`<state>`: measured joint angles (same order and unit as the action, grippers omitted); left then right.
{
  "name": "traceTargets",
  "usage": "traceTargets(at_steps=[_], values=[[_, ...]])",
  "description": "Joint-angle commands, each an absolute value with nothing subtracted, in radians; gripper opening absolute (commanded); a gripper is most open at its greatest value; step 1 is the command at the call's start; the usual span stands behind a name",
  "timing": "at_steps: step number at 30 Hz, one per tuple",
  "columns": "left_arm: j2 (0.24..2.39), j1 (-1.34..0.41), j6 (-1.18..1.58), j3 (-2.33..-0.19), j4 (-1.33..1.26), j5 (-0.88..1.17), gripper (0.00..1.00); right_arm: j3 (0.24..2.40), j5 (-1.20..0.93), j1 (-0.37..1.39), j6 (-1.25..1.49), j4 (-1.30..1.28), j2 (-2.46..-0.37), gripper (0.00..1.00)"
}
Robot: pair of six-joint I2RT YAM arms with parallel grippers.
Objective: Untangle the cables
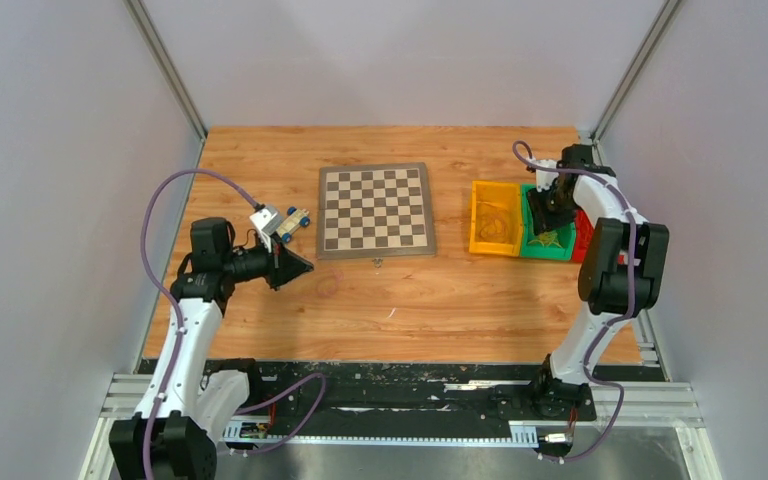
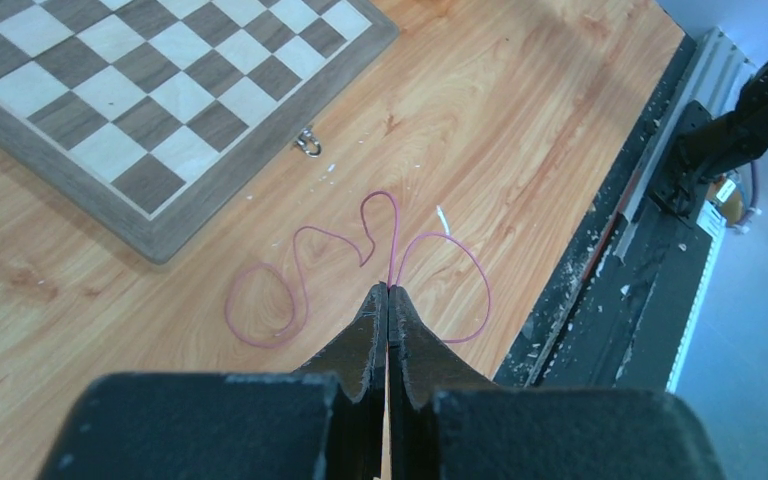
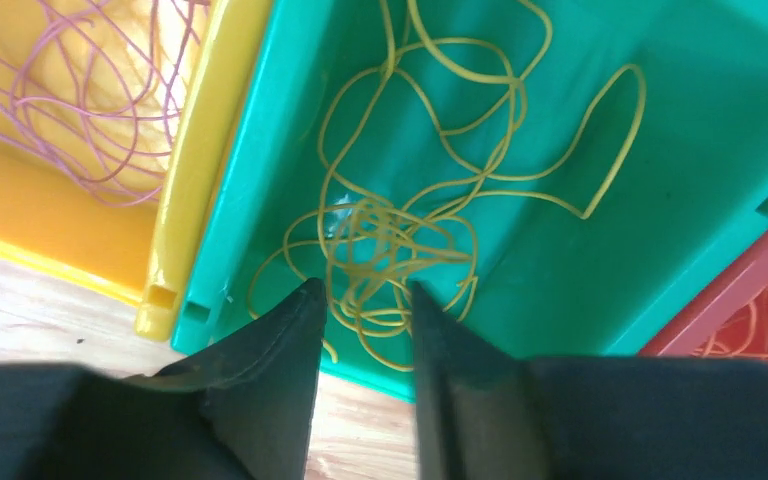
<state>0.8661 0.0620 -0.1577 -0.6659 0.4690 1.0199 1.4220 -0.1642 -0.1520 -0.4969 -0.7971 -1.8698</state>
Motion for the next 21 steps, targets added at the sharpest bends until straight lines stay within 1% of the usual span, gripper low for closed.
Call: traceTargets(at_steps=[1, 3, 5, 6, 8, 10, 12, 13, 16, 18, 21], values=[[0.881, 0.014, -0.125, -0.687, 0.437, 1.042, 0.00, 1.459, -0.226, -0.154, -0.511, -0.842, -1.769, 0.46], [0.885, -0.033, -0.100, -0.696, 0.411, 1.030, 0.00, 1.489, -0.253, -0.155, -0.532, -0.889, -1.702, 0.60], [0.896, -0.100, -0.067, -0.708, 0.375, 1.008, 0.00, 1.528, -0.294, -0.154, -0.554, -0.958, -1.641, 0.75], [0.909, -0.153, -0.046, -0.721, 0.351, 0.991, 0.00, 1.545, -0.321, -0.155, -0.564, -0.987, -1.606, 0.81], [0.929, -0.239, -0.021, -0.758, 0.322, 0.966, 0.00, 1.566, -0.385, -0.155, -0.578, -1.030, -1.555, 0.90], [0.978, -0.327, 0.006, -0.810, 0.302, 0.950, 0.00, 1.569, -0.472, -0.154, -0.583, -1.057, -1.508, 0.96], [1.007, -0.409, 0.040, -0.875, 0.287, 0.947, 0.00, 1.554, -0.587, -0.151, -0.581, -1.074, -1.462, 1.00], [1.014, -0.449, 0.061, -0.895, 0.281, 0.954, 0.00, 1.546, -0.645, -0.145, -0.581, -1.086, -1.444, 1.00], [1.043, -0.471, 0.154, -0.961, 0.225, 0.981, 0.00, 1.521, -0.735, -0.094, -0.571, -1.121, -1.417, 1.00], [1.066, -0.472, 0.115, -0.985, 0.290, 0.954, 0.00, 1.496, -0.745, -0.046, -0.570, -1.132, -1.412, 1.00], [1.100, -0.472, -0.015, -0.972, 0.373, 0.894, 0.00, 1.444, -0.750, 0.019, -0.568, -1.126, -1.410, 1.00]])
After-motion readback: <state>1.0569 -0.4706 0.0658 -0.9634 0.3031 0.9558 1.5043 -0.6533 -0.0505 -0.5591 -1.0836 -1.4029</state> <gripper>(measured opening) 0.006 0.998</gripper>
